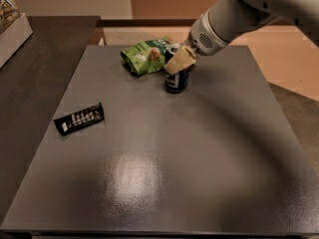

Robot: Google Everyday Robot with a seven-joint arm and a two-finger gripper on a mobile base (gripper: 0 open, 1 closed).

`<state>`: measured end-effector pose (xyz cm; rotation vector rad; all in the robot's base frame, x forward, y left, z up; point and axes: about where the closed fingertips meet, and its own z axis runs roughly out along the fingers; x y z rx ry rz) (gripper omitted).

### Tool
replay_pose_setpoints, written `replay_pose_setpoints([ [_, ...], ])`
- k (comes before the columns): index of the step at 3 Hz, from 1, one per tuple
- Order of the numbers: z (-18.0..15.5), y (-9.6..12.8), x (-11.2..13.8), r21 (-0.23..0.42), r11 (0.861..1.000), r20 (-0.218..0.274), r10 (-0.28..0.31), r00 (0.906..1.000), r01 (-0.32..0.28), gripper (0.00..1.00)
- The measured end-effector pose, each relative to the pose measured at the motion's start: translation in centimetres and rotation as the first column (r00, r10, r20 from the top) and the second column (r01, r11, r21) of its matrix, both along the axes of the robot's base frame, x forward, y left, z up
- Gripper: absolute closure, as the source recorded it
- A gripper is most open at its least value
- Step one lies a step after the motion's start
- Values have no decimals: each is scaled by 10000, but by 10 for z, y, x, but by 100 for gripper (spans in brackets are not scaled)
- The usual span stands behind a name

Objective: Move pepsi can near green rice chip bag

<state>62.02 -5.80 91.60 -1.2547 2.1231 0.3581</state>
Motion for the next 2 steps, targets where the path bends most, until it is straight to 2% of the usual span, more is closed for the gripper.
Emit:
replay_pose_setpoints([
  [2,-7,-2,19,-61,9994,280,-325,9991,327,36],
])
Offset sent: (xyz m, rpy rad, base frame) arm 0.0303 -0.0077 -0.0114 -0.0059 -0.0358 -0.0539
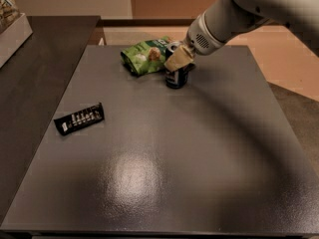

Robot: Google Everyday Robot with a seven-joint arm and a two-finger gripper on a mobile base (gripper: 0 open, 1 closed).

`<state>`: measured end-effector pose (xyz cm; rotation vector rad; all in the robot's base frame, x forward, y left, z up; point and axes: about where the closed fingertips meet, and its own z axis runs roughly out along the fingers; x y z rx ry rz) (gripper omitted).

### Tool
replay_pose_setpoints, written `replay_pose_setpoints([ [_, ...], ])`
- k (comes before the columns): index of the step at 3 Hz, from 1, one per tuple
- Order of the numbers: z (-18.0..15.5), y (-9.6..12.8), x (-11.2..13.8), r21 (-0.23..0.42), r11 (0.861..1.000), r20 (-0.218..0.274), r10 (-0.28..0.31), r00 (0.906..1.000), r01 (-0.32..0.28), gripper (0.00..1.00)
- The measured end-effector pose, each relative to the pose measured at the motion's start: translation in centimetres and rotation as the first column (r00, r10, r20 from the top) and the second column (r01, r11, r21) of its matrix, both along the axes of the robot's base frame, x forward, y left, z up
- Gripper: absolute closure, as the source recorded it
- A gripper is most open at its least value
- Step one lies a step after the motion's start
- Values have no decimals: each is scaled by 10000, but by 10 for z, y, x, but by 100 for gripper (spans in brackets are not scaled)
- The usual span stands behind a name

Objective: Move pepsi can near green rice chip bag

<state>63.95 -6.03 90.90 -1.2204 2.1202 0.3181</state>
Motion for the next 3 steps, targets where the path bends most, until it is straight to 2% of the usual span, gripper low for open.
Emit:
replay_pose_setpoints([
  [1,0,2,0,-4,10000,-6,30,10000,-30,13],
  [2,-1,3,-1,-8,10000,-12,59,10000,-59,0],
  [3,-1,4,-1,-8,10000,-13,60,10000,-60,0],
])
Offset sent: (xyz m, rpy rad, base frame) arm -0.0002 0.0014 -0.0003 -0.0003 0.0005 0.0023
